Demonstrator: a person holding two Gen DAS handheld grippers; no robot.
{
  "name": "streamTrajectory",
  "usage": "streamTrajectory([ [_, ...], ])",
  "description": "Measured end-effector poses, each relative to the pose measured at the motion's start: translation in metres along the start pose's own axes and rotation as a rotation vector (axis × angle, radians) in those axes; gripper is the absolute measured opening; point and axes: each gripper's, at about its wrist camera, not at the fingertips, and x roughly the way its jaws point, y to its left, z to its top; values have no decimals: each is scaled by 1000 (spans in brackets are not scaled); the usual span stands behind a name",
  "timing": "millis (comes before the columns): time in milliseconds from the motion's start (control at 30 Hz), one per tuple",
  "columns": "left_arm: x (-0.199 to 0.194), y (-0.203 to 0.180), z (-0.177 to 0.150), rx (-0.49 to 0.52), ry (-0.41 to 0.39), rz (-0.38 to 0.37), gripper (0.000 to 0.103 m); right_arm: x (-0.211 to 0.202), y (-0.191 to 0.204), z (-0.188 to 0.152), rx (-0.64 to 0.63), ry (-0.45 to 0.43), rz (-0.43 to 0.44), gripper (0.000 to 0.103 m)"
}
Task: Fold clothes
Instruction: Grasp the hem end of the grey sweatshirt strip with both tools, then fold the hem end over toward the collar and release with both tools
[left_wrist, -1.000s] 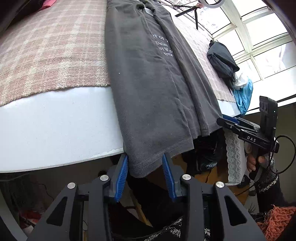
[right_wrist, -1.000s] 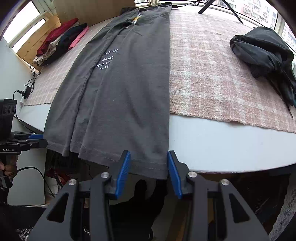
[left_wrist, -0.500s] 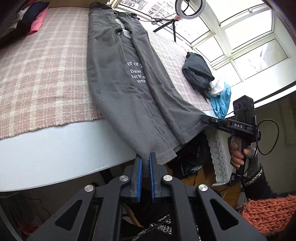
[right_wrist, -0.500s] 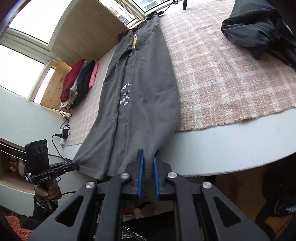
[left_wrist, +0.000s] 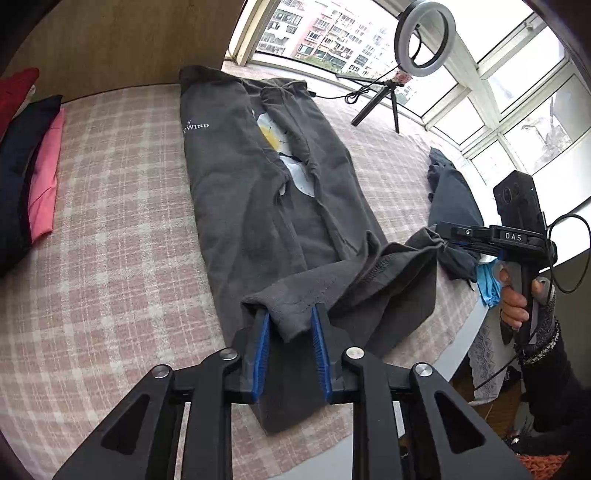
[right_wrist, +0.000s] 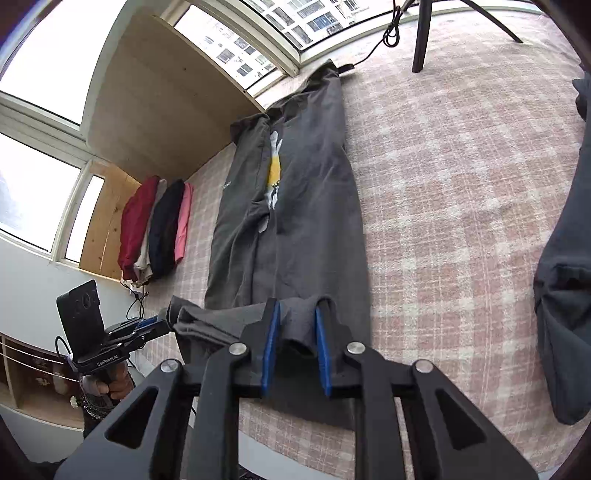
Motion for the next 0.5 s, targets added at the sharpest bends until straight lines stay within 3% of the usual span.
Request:
streamTrajectory([
  [67,12,10,12,-21,27,50,25,6,-10,14,12,22,-4,28],
  [133,1,15,12,-31,-6,25,28,1,-12,15,-37,21,-8,39],
  [200,-14,14,3,-1,-48,17,41,-3,-12,11,-102,20,-26,41],
  [267,-19,11,-11,55,-70,81,48,2,-13,0,-170,46,-49,41],
  [400,7,22,-13,41,11,130,47,29,-24,-4,-194,92,-102,41],
  [500,25,27,-2,16,6,117,41,47,-27,1,-188,92,-97,41],
])
